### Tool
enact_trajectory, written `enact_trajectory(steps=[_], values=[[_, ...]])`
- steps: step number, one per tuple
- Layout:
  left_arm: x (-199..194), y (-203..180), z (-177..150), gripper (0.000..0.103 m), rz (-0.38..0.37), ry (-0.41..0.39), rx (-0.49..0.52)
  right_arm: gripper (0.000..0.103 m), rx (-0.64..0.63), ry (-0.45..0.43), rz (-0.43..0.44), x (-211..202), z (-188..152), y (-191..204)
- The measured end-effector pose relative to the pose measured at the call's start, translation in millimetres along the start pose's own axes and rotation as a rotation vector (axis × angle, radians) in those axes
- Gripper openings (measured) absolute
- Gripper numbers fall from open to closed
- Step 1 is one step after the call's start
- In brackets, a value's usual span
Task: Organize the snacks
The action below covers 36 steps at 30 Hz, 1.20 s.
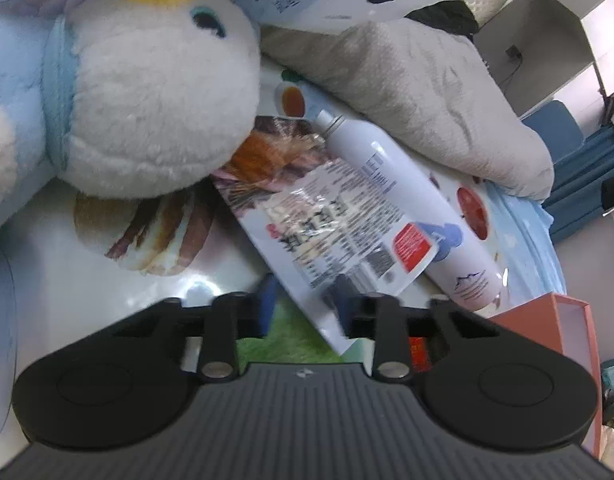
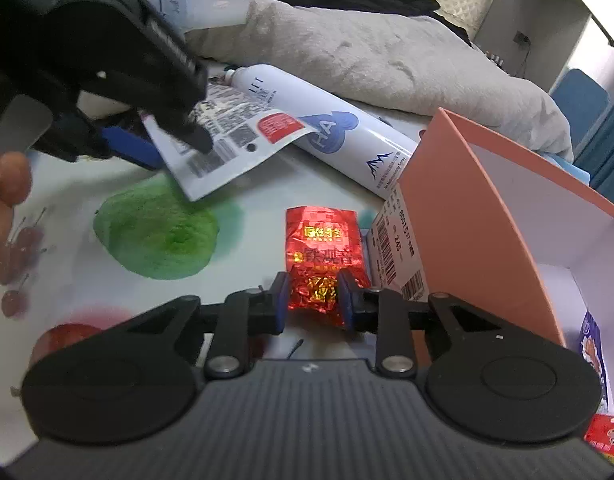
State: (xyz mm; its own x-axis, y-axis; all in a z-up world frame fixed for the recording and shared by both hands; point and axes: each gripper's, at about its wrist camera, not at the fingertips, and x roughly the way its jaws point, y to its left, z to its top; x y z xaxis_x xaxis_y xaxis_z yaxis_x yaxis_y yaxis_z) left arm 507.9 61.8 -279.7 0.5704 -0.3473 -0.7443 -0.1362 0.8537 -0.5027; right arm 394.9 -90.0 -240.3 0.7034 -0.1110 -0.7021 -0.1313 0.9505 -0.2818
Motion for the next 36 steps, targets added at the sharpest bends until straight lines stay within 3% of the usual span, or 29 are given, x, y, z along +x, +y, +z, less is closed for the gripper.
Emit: enact_trajectory(steps=[2, 5, 6, 7, 15, 19, 21, 23, 24, 25, 36], values=[[-1.6, 2.7, -2.7, 0.009, -0.018, 0.001, -0.01, 0.025, -0.004, 0.001, 0.008, -2.1, -0.4, -0.5], [-6.5, 3.9, -7.2, 0.004, -0.024, -0.004, -0.011, 0.021, -0.005, 0.003, 0.031, -6.4, -1.6, -0.5], [-8.6, 4.0, -8.8, 0.003, -0.03, -0.005, -0.014, 0.01, -0.008, 0.002, 0.04, -7.8, -1.7, -0.1], [-11.2, 4.2, -10.0, 0.002, -0.034, -0.006, -0.015, 0.007, -0.005, 0.009, 0.052, -8.6, -2.5, -0.1], [-40.8, 4.5, -17.5, 0.001, -0.036, -0.047, -0.011, 0.006, 0.026, 0.014, 0.129, -22.0, -8.9, -0.4], [-45.9, 14.5, -13.7, 0.002, -0.082, -0.061, -0.087, 0.008, 0.021, 0.001, 0.142, -26.8, -7.1, -3.2], [-41.1, 20.5, -9.2, 0.014, -0.075, -0.041, -0.139, 0.01, 0.014, -0.01, 0.124, -27.6, -4.3, -3.3], [-33.9, 25.2, -5.8, 0.065, -0.057, -0.013, -0.192, 0.024, 0.0, -0.006, 0.121, -23.2, 1.2, -4.1], [-32.3, 26.5, -5.0, 0.073, -0.068, -0.022, -0.206, 0.044, -0.002, -0.006, 0.123, -21.4, 3.4, -5.2], [-32.1, 28.2, -5.2, 0.074, -0.082, -0.036, -0.214, 0.055, -0.001, -0.015, 0.13, -21.6, 4.7, -5.9], [-6.5, 33.4, 11.9, 0.074, -0.132, -0.023, -0.248, 0.056, -0.04, 0.031, 0.096, 7.5, 24.5, 2.1]])
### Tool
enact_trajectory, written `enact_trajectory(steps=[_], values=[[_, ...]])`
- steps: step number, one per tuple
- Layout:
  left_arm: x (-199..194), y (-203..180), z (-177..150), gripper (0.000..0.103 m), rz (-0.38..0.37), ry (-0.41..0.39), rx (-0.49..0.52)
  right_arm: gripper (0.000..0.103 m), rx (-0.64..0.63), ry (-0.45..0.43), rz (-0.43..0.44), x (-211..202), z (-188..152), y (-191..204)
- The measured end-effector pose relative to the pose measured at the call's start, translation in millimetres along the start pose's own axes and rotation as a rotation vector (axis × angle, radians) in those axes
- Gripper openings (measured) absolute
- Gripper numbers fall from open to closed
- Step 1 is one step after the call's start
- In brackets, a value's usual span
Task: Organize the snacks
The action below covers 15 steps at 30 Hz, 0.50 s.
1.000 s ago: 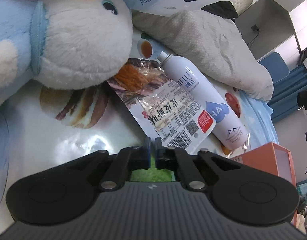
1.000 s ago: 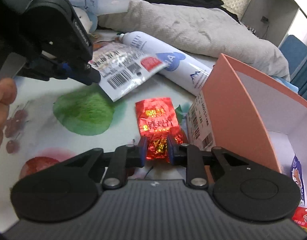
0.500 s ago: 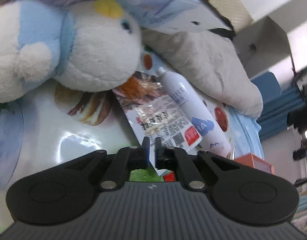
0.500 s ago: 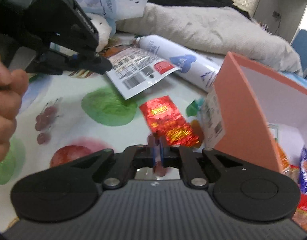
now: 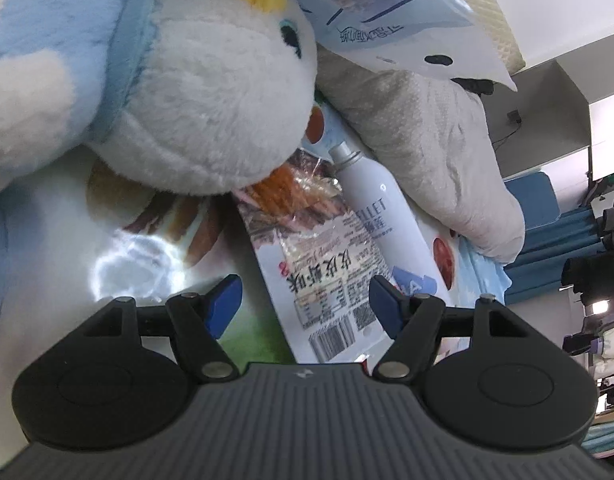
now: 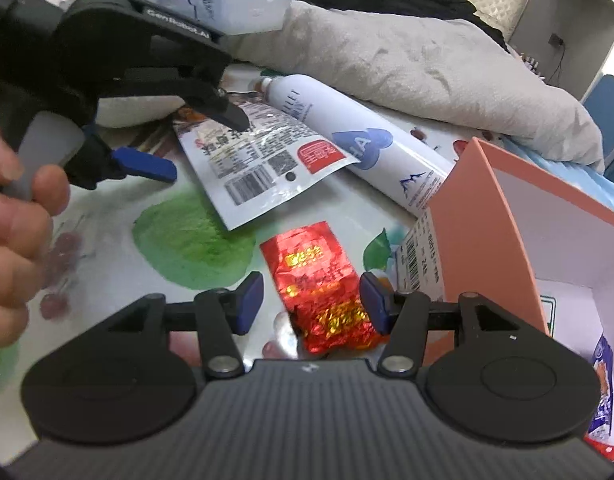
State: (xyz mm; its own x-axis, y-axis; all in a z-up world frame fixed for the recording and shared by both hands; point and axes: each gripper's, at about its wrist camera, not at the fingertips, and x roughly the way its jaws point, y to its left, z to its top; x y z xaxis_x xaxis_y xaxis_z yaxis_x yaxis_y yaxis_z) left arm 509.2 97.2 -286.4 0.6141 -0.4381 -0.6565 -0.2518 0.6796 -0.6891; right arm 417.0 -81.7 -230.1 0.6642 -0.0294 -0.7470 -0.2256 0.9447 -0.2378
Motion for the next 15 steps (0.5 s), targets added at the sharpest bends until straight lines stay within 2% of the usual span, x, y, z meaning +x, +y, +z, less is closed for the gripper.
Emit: enact_trajectory(steps=[12, 15], values=[[9.0, 12.5, 6.8, 0.074, -0.061, -0.034, -0.148, 0.064, -0.006, 0.075, 0.043, 21.7, 14.6, -4.9], [10.2, 16.4, 6.9, 0.073, -0.068, -0.037, -0.178, 0.064, 0.051, 0.11, 0.088, 31.0, 13.8, -10.4]])
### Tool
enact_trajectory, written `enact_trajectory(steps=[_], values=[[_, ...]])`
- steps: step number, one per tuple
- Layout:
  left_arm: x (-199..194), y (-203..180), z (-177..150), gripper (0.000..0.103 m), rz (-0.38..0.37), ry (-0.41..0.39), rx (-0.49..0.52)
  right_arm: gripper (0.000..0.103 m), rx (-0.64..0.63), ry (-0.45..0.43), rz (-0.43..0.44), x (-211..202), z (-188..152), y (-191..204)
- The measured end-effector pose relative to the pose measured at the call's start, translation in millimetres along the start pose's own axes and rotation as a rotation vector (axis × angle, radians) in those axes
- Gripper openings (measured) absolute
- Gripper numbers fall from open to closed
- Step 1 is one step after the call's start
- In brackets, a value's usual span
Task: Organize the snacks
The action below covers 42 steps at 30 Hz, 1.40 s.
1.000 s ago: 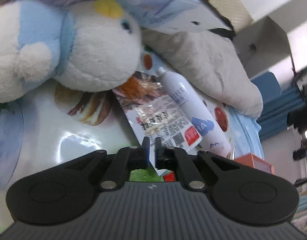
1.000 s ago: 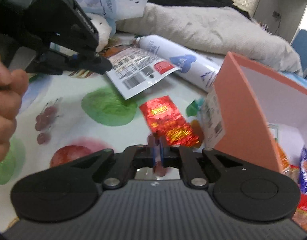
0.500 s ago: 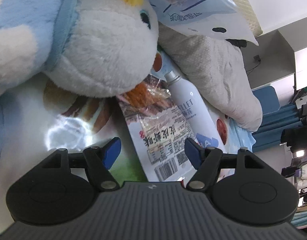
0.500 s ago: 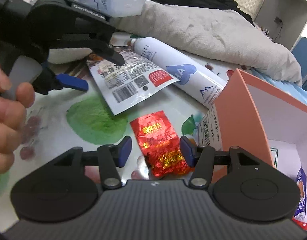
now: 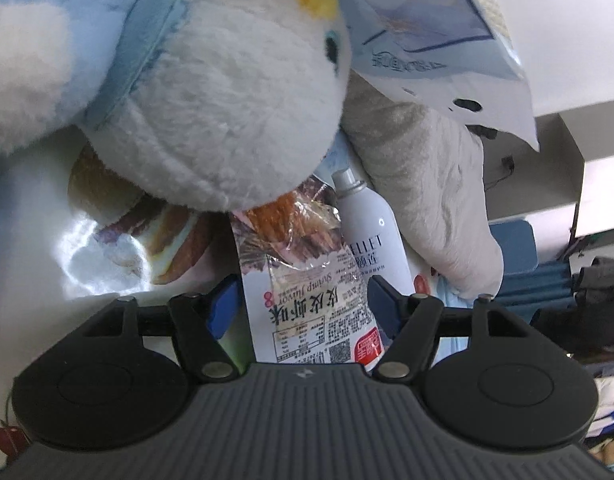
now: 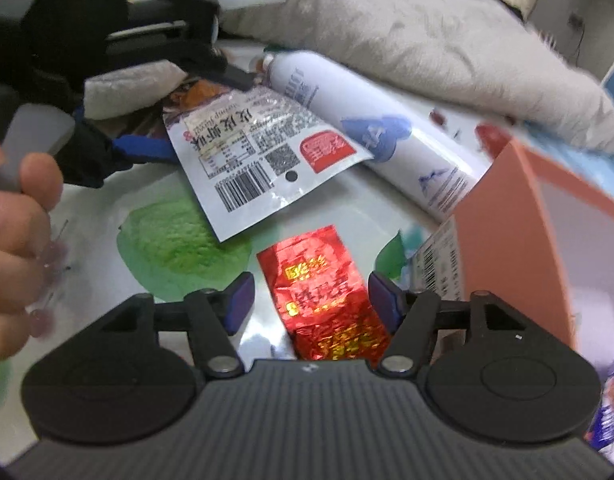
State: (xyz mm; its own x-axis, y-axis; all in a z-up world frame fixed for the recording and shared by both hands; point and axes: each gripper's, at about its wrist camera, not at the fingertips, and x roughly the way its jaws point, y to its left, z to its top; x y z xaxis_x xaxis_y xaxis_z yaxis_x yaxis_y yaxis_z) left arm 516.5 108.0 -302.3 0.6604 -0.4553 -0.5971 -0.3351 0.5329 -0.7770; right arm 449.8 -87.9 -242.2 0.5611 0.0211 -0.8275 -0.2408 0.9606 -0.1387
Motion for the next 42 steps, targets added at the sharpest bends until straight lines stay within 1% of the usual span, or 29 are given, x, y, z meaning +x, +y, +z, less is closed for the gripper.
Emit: enact_trajectory(steps=[1, 2, 3, 4, 5, 6, 8, 12, 14, 15, 16, 17, 19, 21, 25, 30, 36, 39, 42], values=[[0.5, 0.6, 0.4, 0.069, 0.0, -0.001, -0.01, 0.064, 0.016, -0.001, 0.016, 0.0, -0.1, -2.4], [1.2, 0.9, 0.7, 0.062, 0.005, 0.001, -0.016, 0.064, 0.024, 0.004, 0.026, 0.3, -0.5, -3.5], [1.3, 1.7, 0.2, 0.056, 0.013, 0.004, -0.023, 0.064, 0.038, 0.01, 0.036, 0.4, -1.6, -4.5], [2.8, 2.5, -0.2, 0.043, 0.024, 0.015, -0.028, 0.065, 0.07, 0.019, 0.055, 0.5, -3.0, -7.6], [2.6, 4.2, -0.4, 0.039, 0.032, 0.024, -0.029, 0.066, 0.116, 0.036, 0.088, 0.7, -5.5, -12.2], [1.8, 5.2, -1.1, 0.038, 0.029, 0.024, -0.029, 0.067, 0.123, 0.039, 0.098, -0.9, -7.8, -12.7], [-2.2, 6.6, -2.6, 0.033, 0.035, 0.027, -0.018, 0.067, 0.114, 0.043, 0.095, -5.1, -13.0, -10.4], [-14.4, 9.0, -9.5, 0.026, 0.055, 0.034, 0.004, 0.066, 0.12, 0.044, 0.1, -14.3, -26.1, -9.0], [-22.4, 11.1, -14.3, 0.021, 0.062, 0.038, 0.009, 0.06, 0.12, 0.044, 0.104, -19.2, -30.6, -8.6], [-27.3, 12.1, -17.0, 0.02, 0.065, 0.04, 0.012, 0.052, 0.124, 0.043, 0.104, -22.8, -33.7, -8.6], [-32.6, 13.4, -20.1, 0.016, 0.065, 0.046, 0.013, 0.049, 0.128, 0.044, 0.106, -25.4, -34.5, -9.8], [-38.2, 15.4, -23.7, 0.011, 0.063, 0.055, 0.011, 0.049, 0.141, 0.05, 0.115, -28.1, -37.2, -10.7], [-49.0, 19.7, -31.0, 0.008, 0.058, 0.069, 0.016, 0.049, 0.14, 0.057, 0.126, -33.3, -41.1, -11.9], [-62.4, 22.5, -39.7, 0.006, 0.073, 0.071, 0.03, 0.049, 0.136, 0.062, 0.135, -38.5, -47.2, -10.7], [-89.3, 30.4, -56.9, 0.006, 0.097, 0.074, 0.044, 0.049, 0.126, 0.068, 0.14, -49.9, -62.6, -7.1], [-130.5, 43.6, -79.6, 0.006, 0.121, 0.085, 0.051, 0.049, 0.138, 0.083, 0.181, -67.3, -84.5, -2.7], [-183.3, 61.7, -120.8, 0.006, 0.156, 0.096, 0.07, 0.049, 0.124, 0.094, 0.215, -94.7, -117.5, 12.0], [-210.0, 75.3, -142.9, 0.006, 0.154, 0.096, 0.055, 0.049, 0.115, 0.091, 0.241, -107.8, -133.6, 17.4], [-230.9, 83.8, -157.3, 0.006, 0.148, 0.091, 0.047, 0.049, 0.09, 0.085, 0.266, -116.1, -143.7, 21.8]])
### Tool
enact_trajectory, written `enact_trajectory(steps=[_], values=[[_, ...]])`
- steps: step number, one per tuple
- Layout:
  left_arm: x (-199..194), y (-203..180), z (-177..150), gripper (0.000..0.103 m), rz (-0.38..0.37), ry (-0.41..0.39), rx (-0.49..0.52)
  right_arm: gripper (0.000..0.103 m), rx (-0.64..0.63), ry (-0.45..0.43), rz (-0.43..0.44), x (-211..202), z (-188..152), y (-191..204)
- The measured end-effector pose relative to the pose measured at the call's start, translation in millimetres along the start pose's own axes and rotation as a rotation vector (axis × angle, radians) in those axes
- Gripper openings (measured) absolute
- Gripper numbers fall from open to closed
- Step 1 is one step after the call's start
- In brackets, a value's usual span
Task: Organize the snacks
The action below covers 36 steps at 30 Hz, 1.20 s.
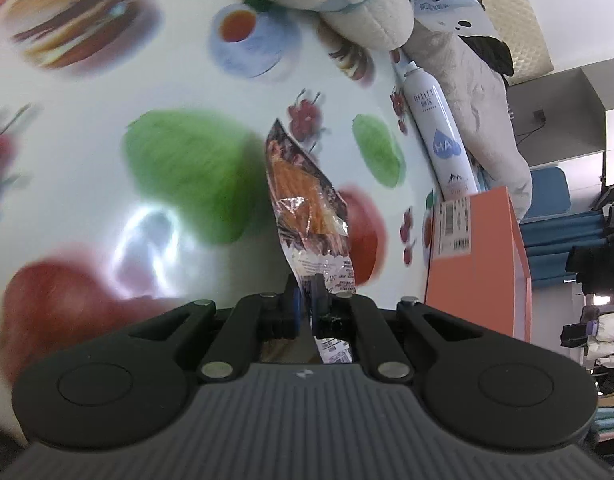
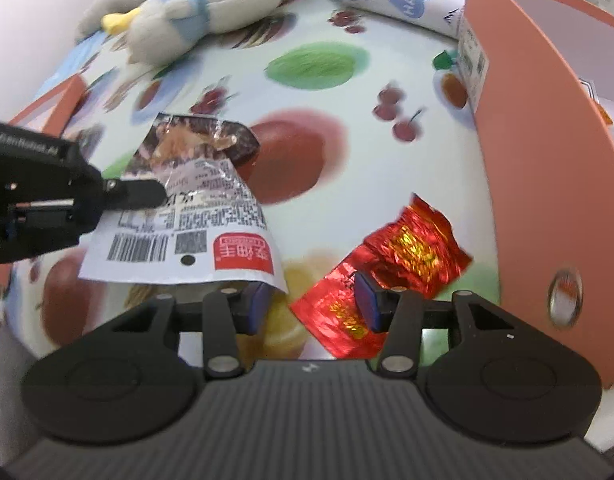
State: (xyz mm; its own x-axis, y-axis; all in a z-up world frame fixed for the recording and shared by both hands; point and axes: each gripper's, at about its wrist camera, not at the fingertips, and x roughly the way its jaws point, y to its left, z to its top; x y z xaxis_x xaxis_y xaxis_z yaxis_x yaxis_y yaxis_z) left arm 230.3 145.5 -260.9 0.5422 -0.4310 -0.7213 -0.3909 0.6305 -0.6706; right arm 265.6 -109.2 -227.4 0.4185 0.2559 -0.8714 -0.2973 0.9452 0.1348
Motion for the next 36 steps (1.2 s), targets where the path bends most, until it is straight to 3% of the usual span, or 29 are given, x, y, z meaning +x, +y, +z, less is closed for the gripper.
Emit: enact_trajectory(steps=[6, 8, 9, 11, 12, 13, 15, 21, 29, 36], values=[[-31.4, 9.5, -14.6, 0.007, 0.01, -0.034, 0.017, 0.049, -0.032, -0.031, 0.051, -21.6, -10.1, 0.7], [-40.0, 10.2, -14.7, 0.016, 0.032, -0.038, 0.033, 0.049, -0.029, -0.056, 0.059, -31.9, -13.7, 0.0], [-39.9, 9.1, -13.2, 0.024, 0.042, -0.038, 0.038, 0.049, -0.025, -0.072, 0.058, -38.0, -15.4, 0.0], [-44.9, 10.5, -12.3, 0.075, 0.059, -0.045, 0.042, 0.053, -0.009, -0.107, 0.033, -47.6, -18.5, 0.6], [-48.1, 10.6, -12.2, 0.078, 0.07, -0.06, 0.048, 0.059, 0.015, -0.132, 0.006, -52.5, -20.2, 0.6], [-50.9, 10.9, -11.9, 0.079, 0.076, -0.068, 0.056, 0.066, 0.034, -0.15, -0.015, -54.8, -21.2, 0.3], [-53.0, 12.3, -9.7, 0.081, 0.098, -0.063, 0.059, 0.07, 0.073, -0.185, -0.068, -57.4, -24.0, 1.3], [-51.2, 13.9, -5.0, 0.085, 0.124, -0.073, 0.067, 0.07, 0.16, -0.226, -0.168, -40.2, -31.3, 10.2], [-35.4, 17.5, 1.8, 0.087, 0.119, -0.068, 0.029, 0.07, 0.174, -0.258, -0.315, -22.5, -24.0, 13.0], [-24.9, 12.9, 5.8, 0.087, 0.119, -0.082, 0.008, 0.07, 0.152, -0.238, -0.364, -2.2, -12.6, 6.2]])
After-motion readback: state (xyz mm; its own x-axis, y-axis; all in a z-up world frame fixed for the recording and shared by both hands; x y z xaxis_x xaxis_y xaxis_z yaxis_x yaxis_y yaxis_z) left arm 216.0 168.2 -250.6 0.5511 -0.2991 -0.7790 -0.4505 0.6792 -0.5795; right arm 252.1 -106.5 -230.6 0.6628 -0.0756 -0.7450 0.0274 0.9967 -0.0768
